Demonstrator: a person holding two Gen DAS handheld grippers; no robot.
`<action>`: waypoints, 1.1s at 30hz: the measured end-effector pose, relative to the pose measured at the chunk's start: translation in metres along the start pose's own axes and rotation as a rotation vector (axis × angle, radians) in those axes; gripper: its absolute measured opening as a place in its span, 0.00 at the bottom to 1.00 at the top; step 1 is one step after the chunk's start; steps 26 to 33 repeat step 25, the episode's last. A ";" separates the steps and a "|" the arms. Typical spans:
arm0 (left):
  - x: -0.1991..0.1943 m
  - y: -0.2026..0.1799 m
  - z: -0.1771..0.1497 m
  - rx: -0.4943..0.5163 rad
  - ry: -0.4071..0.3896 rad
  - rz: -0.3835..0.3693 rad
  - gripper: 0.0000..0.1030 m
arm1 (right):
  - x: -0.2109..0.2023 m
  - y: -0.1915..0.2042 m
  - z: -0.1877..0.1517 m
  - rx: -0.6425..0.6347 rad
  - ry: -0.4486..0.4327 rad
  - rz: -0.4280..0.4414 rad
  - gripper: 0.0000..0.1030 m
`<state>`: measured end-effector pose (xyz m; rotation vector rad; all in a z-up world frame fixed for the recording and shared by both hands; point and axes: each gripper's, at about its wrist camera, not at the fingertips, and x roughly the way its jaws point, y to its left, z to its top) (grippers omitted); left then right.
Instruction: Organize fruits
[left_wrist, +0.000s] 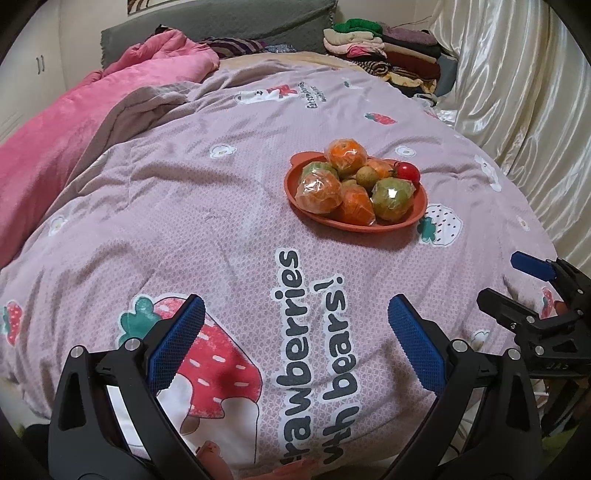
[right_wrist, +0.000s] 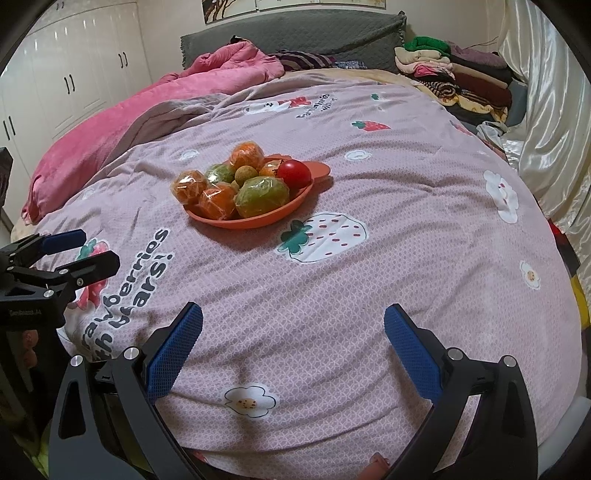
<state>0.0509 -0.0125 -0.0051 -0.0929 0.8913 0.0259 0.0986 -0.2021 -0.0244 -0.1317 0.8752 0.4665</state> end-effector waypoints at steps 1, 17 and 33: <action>0.001 0.000 0.000 -0.001 0.005 -0.007 0.91 | 0.000 0.000 0.000 0.002 0.000 -0.001 0.96; -0.006 0.030 0.027 -0.025 -0.113 0.066 0.91 | 0.010 -0.026 0.008 0.035 -0.032 -0.023 0.96; 0.044 0.090 0.070 -0.092 -0.011 0.187 0.91 | 0.039 -0.095 0.040 0.084 -0.005 -0.147 0.96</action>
